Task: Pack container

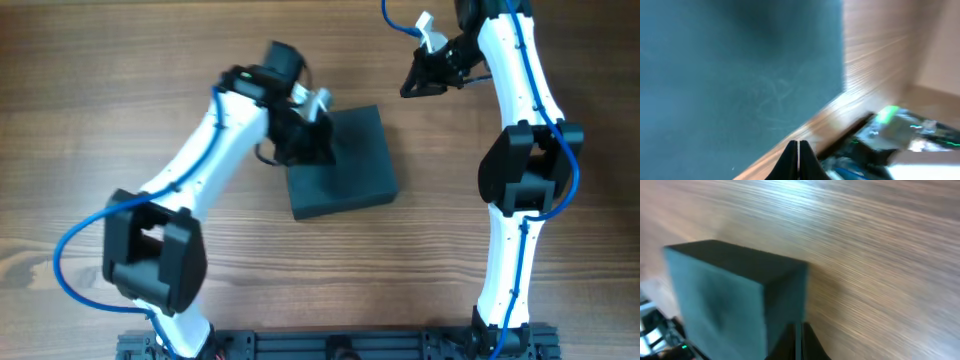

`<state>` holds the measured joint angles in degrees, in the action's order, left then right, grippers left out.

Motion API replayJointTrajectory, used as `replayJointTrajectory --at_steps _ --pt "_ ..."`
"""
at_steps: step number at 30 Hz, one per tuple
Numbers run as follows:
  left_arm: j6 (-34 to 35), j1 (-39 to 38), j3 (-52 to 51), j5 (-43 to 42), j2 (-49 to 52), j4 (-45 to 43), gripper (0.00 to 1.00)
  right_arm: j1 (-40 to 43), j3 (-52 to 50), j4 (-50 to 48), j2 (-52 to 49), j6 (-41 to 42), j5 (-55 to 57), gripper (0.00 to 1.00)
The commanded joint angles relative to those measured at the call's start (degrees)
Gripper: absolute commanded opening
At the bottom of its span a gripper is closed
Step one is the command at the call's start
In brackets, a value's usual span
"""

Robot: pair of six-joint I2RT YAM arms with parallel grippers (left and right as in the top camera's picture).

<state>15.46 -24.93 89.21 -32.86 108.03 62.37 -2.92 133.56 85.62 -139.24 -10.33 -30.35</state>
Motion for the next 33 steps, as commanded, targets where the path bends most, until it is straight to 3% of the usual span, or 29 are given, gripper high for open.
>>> replayJointTrajectory --at_steps 1,3,5,11,12,16,18,23,24,25,26,27,28,29,30,31,33 --pt "8.66 -8.02 0.37 22.27 -1.29 0.28 0.04 -0.02 1.22 1.27 2.64 1.49 5.99 0.04" --pt "12.57 -11.39 0.22 29.83 -0.81 0.55 0.04 -0.02 1.22 1.99 2.64 1.44 5.97 0.04" --pt "13.62 -12.33 -0.28 32.20 0.13 0.70 0.04 -0.02 1.22 2.25 2.64 1.40 5.97 0.04" --pt "13.51 -12.28 -3.28 32.54 8.48 -1.05 0.04 -0.02 1.22 3.10 2.64 1.27 6.03 0.05" --pt "13.51 -12.24 -3.28 32.57 9.86 -1.79 0.04 -0.02 1.22 3.13 2.64 1.29 6.82 0.17" --pt "13.53 -10.62 -0.55 32.52 8.50 -0.20 0.04 -0.02 1.22 2.99 2.64 1.31 10.27 0.20" --pt "13.51 -8.20 4.17 32.52 5.75 2.67 0.04 -0.02 1.22 2.60 2.64 1.29 10.58 0.32" --pt "10.23 -0.59 9.81 32.98 -1.20 4.35 0.05 1.62 1.22 -0.24 2.64 2.97 19.45 0.35" --pt "10.23 1.20 10.03 32.98 -2.78 4.11 0.08 2.29 1.22 -1.92 2.75 2.73 18.08 0.35" --pt "10.23 3.63 10.03 32.96 -4.48 3.54 0.15 2.86 1.25 -4.48 3.06 2.75 16.00 0.46" --pt "10.23 5.25 10.03 32.96 -5.40 2.99 0.27 2.95 1.25 -7.02 3.72 2.82 14.64 0.60" --pt "10.23 6.58 10.03 32.98 -6.05 2.51 0.41 2.78 1.25 -11.30 5.16 2.99 14.40 1.00" --pt "10.23 7.58 10.03 32.98 -6.38 2.25 0.59 2.60 1.25 -13.81 6.08 3.06 14.43 0.99" --pt "10.25 8.50 10.03 32.96 -6.47 2.14 0.68 2.38 1.25 -17.31 7.41 3.23 14.49 1.00" --pt "10.25 9.14 10.03 32.96 -6.47 2.12 0.91 2.14 1.25 -21.90 8.94 4.17 14.95 1.00" --pt "10.25 9.60 10.03 33.00 -6.45 2.10 1.00 2.01 1.25 -25.70 9.99 4.57 15.08 1.00" --pt "10.25 10.43 10.03 32.98 -6.47 1.36 1.00 1.86 1.25 -33.14 11.47 7.30 15.08 1.00"
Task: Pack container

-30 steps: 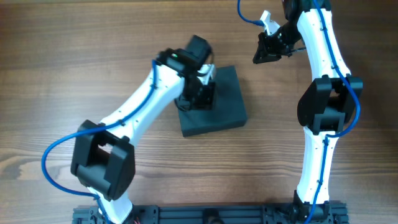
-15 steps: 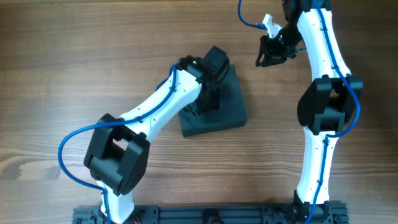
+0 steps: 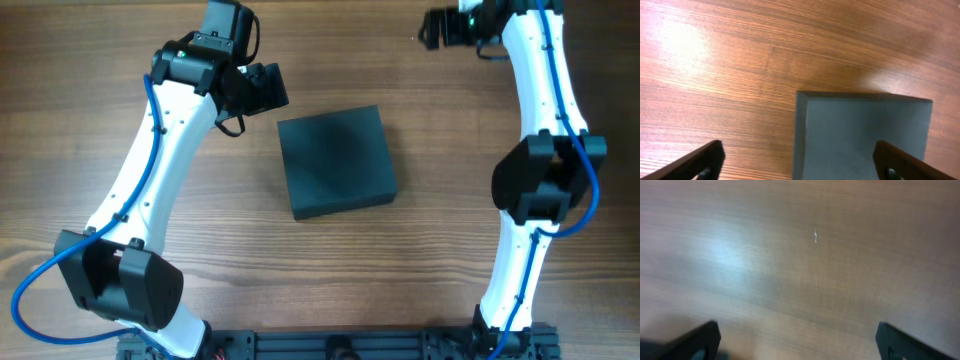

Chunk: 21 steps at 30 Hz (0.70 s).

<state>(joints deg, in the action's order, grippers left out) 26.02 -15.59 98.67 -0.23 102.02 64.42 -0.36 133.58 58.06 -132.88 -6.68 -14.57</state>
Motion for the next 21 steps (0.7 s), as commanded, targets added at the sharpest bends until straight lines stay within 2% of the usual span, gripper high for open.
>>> replayJointTrajectory --at_steps 1,4,19,21 --pt "-0.28 1.31 0.57 0.35 -0.46 -0.79 1.00 -0.70 1.22 -7.28 5.51 5.40 -0.70 1.00" --pt "-0.28 1.36 0.57 0.33 -0.44 -0.74 1.00 -0.70 1.18 -9.62 5.62 10.03 -0.70 1.00" --pt "-0.28 1.36 0.57 0.33 -0.44 -0.74 1.00 -0.70 1.16 -10.45 5.62 10.05 -0.68 1.00" --pt "-0.28 1.36 0.57 0.33 -0.44 -0.74 1.00 -1.57 1.16 -8.31 9.99 10.05 -0.66 1.00"
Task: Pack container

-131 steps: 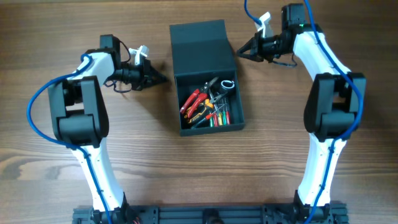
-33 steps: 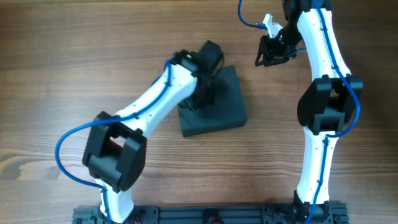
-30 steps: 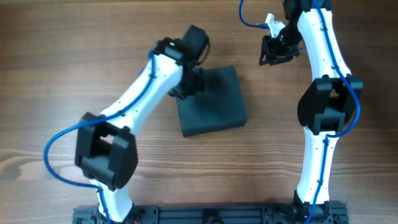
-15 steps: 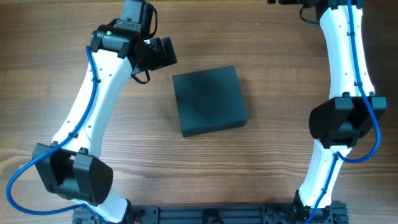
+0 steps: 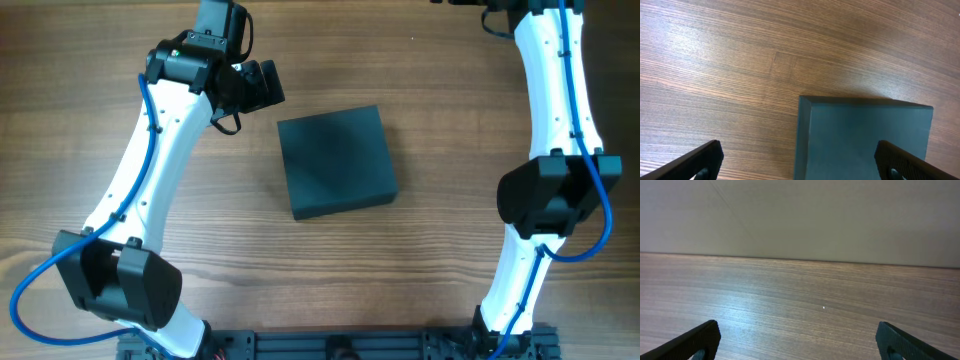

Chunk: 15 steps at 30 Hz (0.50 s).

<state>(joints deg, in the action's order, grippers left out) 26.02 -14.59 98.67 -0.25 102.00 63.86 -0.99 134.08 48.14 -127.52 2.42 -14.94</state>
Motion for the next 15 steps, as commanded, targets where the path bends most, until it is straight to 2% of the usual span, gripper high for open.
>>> replayJointTrajectory --at_steps 1,8,11,13,15 --pt "-0.28 0.35 0.57 0.35 -0.42 -0.17 1.00 -1.88 0.63 3.50 8.22 0.96 -0.31 1.00" --pt "-0.28 0.35 0.57 0.35 -0.42 -0.17 1.00 -7.15 0.57 5.14 38.25 0.55 -0.26 1.00" --pt "-0.28 0.35 0.57 0.35 -0.42 -0.17 1.00 -7.15 -0.37 6.08 48.30 -0.42 4.63 1.00" --pt "-0.28 0.35 0.57 0.35 -0.42 -0.17 1.00 -7.13 -6.62 6.23 56.17 -8.20 9.07 1.00" --pt "-0.28 0.35 0.57 0.35 -0.42 -0.17 1.00 -7.13 -17.51 3.69 63.84 -16.83 9.86 1.00"
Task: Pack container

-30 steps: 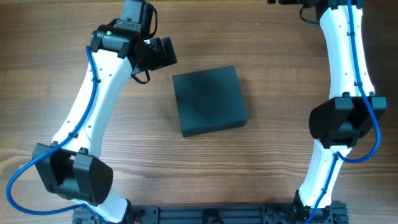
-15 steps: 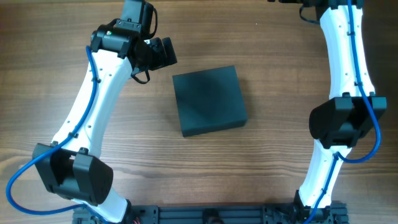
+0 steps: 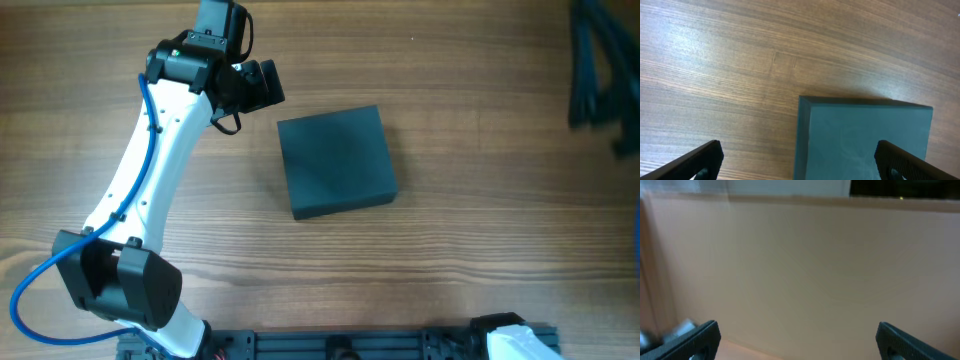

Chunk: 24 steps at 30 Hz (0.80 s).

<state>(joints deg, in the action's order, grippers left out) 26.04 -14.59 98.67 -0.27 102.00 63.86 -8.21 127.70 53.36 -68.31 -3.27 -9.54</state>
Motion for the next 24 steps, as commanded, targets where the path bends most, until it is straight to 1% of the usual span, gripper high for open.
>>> replayJointTrajectory --at_steps 1,3,4,5,7,11,13,17,19,24 --pt "-0.31 0.35 0.57 0.37 -0.42 -0.17 1.00 0.09 -17.18 -3.74 8.59 -15.08 4.46 1.00" --pt "-0.31 0.35 0.57 0.37 -0.42 -0.17 1.00 0.09 -33.22 -10.49 17.62 -21.44 4.46 1.00" --pt "-0.31 0.35 0.57 0.37 -0.42 -0.17 1.00 0.33 -41.94 -14.80 22.23 -22.08 4.44 1.00" --pt "-0.31 0.35 0.57 0.37 -0.42 -0.17 1.00 0.63 -50.53 -19.80 26.71 -21.05 4.44 1.00" --pt "-0.31 0.35 0.57 0.37 -0.42 -0.17 1.00 0.83 -63.56 -27.85 34.01 -17.97 4.46 1.00" --pt "-0.31 0.35 0.57 0.37 -0.42 -0.17 1.00 1.68 -88.32 -42.88 46.88 -11.80 2.45 1.00" --pt "-0.31 0.35 0.57 0.37 -0.42 -0.17 1.00 1.81 -99.56 -49.90 53.88 -11.17 0.48 1.00" --pt "-0.31 0.35 0.57 0.37 -0.42 -0.17 1.00 2.19 -111.06 -55.19 61.46 -6.93 0.59 1.00" --pt "-0.31 0.35 0.57 0.37 -0.42 -0.17 1.00 3.39 -114.09 -55.41 62.97 -2.16 1.92 1.00" --pt "-0.31 0.35 0.57 0.37 -0.42 -0.17 1.00 4.17 -119.51 -58.14 65.83 0.33 3.26 1.00"
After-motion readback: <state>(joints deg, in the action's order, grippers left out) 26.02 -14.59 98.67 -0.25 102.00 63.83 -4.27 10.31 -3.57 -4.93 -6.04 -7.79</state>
